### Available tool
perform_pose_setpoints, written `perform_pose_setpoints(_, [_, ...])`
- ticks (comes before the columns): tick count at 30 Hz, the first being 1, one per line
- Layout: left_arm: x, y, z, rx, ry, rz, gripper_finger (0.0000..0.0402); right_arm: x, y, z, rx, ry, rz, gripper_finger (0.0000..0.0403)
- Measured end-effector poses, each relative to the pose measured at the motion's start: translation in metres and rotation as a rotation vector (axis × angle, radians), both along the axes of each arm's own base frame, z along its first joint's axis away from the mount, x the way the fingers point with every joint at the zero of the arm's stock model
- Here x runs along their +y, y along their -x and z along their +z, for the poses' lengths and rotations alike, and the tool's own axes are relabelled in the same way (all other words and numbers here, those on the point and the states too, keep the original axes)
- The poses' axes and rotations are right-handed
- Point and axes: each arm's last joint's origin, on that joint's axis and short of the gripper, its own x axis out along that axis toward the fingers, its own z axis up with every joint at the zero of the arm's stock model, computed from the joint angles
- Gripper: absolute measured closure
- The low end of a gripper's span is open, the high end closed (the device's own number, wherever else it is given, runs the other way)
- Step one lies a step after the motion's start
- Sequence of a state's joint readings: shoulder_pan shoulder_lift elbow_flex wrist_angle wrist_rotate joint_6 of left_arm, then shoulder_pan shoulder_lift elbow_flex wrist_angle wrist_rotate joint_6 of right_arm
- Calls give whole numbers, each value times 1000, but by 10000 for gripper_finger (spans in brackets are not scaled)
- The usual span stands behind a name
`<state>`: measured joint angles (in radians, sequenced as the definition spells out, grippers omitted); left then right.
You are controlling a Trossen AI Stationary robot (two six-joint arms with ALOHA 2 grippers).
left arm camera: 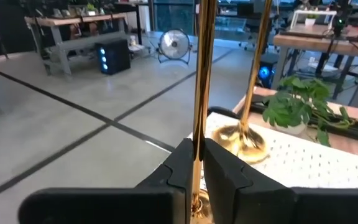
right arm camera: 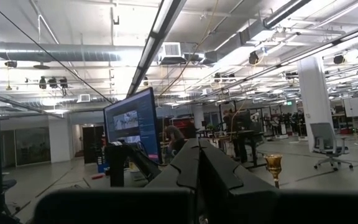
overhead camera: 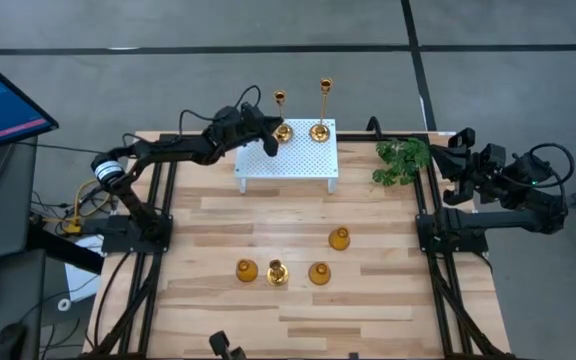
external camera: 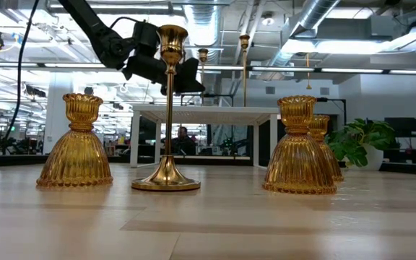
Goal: Pick & Place candle stick holders
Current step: Put the medium gold candle holder on the shelf, then put the small gold candle holder on the shelf
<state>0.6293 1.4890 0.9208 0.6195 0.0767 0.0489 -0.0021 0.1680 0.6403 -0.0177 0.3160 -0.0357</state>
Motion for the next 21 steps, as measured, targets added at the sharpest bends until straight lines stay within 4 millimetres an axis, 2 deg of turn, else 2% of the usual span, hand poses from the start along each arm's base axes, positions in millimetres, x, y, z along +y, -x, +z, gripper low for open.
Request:
perform_pose_setpoints(5, [-2,-2,-1,3,2,-26,372,0,0,1,-8,0,0,403])
perform_pose_setpoints(9, [-2,-3,-1,2,1,-27,359,0,1,2,-24,0,0,403])
perform_pose_setpoints(21, [-3,-3,-2,10,11,-26,257,0,1,3,-34,-1,1,403])
